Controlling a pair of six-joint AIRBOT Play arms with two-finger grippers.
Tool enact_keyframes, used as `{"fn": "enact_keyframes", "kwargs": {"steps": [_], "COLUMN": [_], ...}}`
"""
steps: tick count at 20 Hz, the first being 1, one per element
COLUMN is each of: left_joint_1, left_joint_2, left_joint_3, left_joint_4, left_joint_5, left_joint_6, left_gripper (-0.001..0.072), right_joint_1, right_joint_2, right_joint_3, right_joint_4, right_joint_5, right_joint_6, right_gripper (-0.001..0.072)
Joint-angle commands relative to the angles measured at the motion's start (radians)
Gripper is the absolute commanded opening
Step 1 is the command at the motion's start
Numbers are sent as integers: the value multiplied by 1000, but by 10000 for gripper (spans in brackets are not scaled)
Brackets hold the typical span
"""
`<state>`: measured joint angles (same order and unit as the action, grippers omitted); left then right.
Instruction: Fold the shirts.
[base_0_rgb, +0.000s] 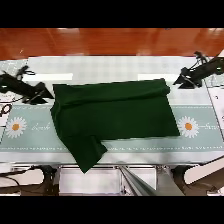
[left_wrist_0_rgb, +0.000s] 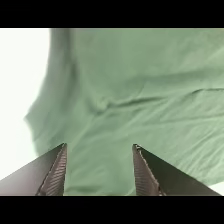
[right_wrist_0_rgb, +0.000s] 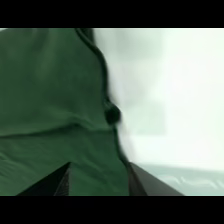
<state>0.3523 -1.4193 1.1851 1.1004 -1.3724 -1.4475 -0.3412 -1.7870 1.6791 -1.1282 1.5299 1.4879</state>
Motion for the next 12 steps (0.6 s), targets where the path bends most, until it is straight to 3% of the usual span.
{"fn": "enact_keyframes", "kwargs": {"steps": [1, 6, 8, 9, 12], "left_joint_1": [134, 334, 325, 308, 205], "left_joint_2": [249, 644, 720, 724, 684], "left_joint_3": [-185, -785, -906, -941, -962], "left_joint_4": [-10, -343, -269, -239, -225], "left_joint_5": [69, 116, 111, 112, 121], "left_joint_6": [-8, 100, 65, 4, -6], "left_gripper": [505, 505, 505, 505, 505], "right_joint_1": [-65, -103, -103, -103, -103], "right_joint_2": [204, 650, 787, 841, 914], "right_joint_3": [-229, -926, -1104, -1170, -1242], "right_joint_4": [-47, 163, 190, 208, 243], "right_joint_5": [-90, -353, -397, -396, -378], "right_joint_6": [27, -170, -172, -175, -203], "right_gripper": [411, 411, 411, 411, 411]}}
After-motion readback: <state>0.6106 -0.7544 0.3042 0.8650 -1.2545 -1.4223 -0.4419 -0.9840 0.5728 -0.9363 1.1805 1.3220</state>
